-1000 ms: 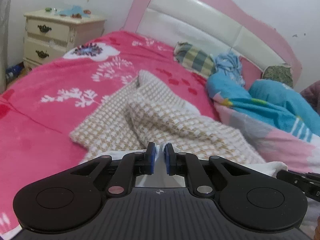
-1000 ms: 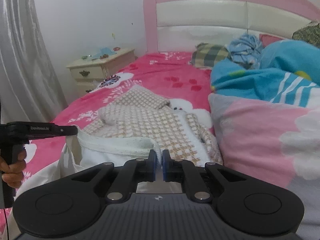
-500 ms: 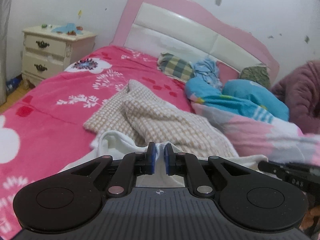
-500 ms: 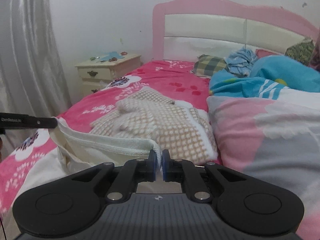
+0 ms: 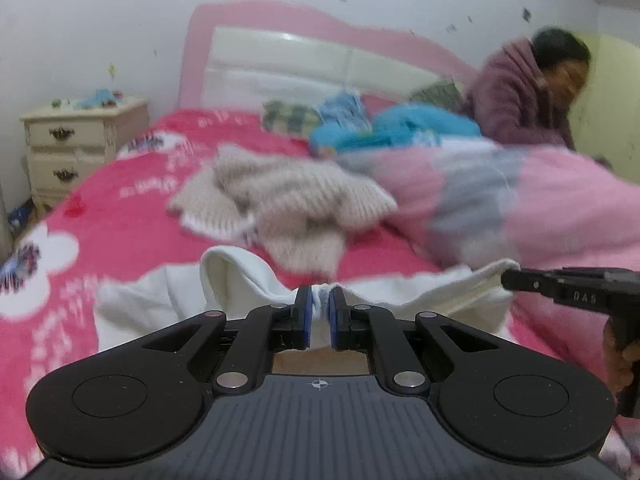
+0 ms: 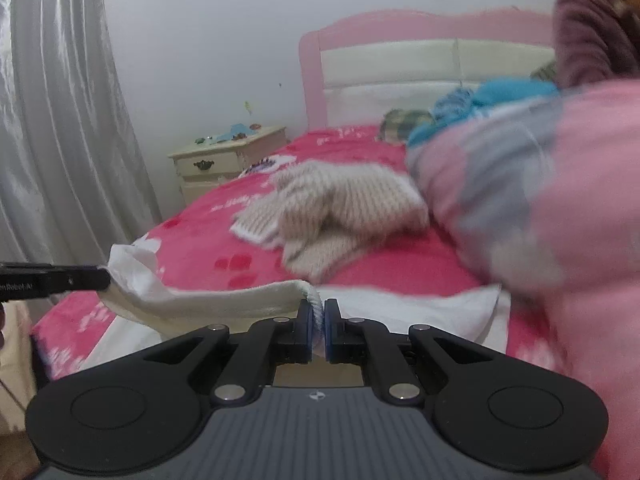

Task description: Fold clothes

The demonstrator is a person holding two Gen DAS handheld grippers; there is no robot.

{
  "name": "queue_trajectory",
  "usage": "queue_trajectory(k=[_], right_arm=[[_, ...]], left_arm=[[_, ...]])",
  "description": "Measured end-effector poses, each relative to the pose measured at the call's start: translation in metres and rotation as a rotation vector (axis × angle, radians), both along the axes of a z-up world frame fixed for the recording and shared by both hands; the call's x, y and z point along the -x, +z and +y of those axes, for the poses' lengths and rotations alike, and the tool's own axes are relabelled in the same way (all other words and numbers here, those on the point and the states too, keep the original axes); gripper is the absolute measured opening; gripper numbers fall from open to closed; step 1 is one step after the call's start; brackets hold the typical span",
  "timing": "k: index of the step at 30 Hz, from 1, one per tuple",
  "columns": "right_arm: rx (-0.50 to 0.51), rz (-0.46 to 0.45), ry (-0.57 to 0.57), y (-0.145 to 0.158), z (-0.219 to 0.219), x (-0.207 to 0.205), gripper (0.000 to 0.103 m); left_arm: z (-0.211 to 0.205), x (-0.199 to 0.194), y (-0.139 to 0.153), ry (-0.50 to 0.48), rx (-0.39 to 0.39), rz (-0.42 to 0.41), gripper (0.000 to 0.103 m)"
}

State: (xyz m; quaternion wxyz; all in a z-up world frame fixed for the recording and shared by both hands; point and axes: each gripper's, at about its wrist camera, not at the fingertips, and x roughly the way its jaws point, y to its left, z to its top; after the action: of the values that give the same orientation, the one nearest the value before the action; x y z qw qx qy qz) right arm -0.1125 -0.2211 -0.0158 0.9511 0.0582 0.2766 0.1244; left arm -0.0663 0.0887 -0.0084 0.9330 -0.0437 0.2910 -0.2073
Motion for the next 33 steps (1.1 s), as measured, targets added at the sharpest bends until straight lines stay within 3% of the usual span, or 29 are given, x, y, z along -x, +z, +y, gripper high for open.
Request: queue_trajectory(k=[4, 13, 23, 27, 31, 33], right_arm=[[-0.046, 0.041, -0.026, -0.022, 0.001, 0.037, 0.006], [-0.081, 0.016, -0.007, -0.04, 0.002, 0.099, 0.006], [-0.093, 0.054, 0.045, -0.047, -0.004, 0.138, 0.006], [-0.062, 0.107, 0.046, -0.068, -0.004, 0.14, 0.006], [-0.019, 0.227, 0.065, -0.093, -0.006, 0.133, 0.009], [0.007, 0.249, 0.084, -0.09, -0.009, 0.136, 0.024]], left_arm=[[0.002, 0.029, -0.024, -0.002, -0.009, 0.076, 0.006], [0.009, 0.087, -0.042, -0.071, -0.091, 0.113, 0.005], [0.008, 0.121, -0.052, -0.214, -0.199, 0.166, 0.005], [0.005, 0.124, -0.064, -0.242, -0.221, 0.196, 0.004], [0.007, 0.121, -0.082, -0.262, -0.249, 0.322, 0.006], [0.007, 0.12, -0.091, -0.272, -0.263, 0.389, 0.009]])
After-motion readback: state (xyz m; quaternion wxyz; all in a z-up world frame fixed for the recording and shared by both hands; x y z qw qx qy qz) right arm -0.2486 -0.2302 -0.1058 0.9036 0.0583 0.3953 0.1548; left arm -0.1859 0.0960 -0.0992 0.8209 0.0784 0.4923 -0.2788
